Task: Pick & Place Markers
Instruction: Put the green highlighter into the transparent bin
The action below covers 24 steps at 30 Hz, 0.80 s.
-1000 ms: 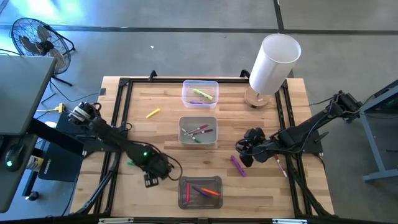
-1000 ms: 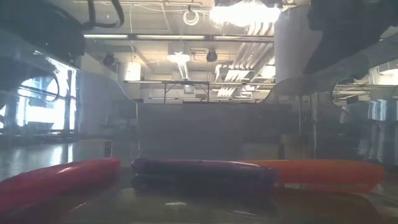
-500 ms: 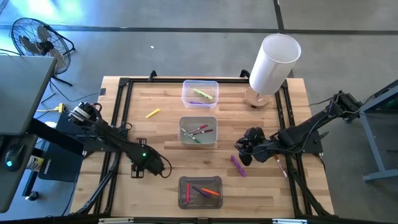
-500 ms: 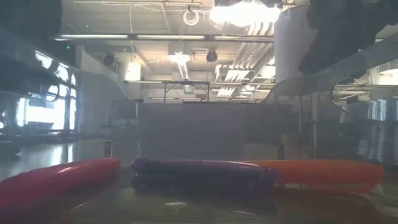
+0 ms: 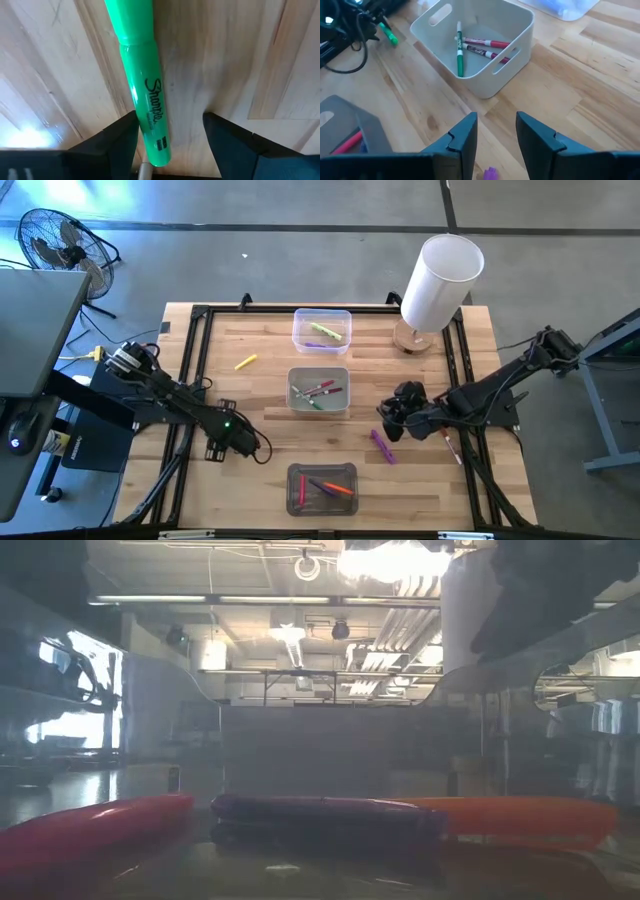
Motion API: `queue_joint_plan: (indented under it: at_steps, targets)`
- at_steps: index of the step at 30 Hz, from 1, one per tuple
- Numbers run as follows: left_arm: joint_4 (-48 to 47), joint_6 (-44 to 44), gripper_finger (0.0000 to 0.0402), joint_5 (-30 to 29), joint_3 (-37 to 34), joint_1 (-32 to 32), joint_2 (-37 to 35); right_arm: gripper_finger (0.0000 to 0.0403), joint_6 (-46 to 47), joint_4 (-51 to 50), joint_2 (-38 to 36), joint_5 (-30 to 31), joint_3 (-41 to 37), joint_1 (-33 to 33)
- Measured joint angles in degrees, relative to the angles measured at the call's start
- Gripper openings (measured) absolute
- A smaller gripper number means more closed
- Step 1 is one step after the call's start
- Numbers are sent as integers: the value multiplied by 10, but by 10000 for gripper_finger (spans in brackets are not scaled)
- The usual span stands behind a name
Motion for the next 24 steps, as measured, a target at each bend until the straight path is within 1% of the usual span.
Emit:
queue_joint_plan:
  at_steps: [3,6,8,11,12,18,22,24]
  targets:
    - [19,10,222,7,1,0,-8,124,0,0,0,0,0,-11]
    - [24,7,189,18,1,11,-7,124,-1,0,0,0,0,-22]
    - [27,-3,150,26,1,23,-7,124,-2,0,0,0,0,-27]
    - [29,-13,74,37,2,44,-7,124,-9,0,0,-1,0,-29]
    - [28,-13,55,41,2,50,-7,124,-15,1,0,-3,0,-30]
    - [29,-42,57,71,8,80,-4,124,-21,1,0,-7,0,-30]
    - [28,-86,57,70,34,89,-1,124,-42,1,0,-25,0,-30]
    - [45,-102,57,61,53,89,-1,124,-54,1,0,-38,0,-30]
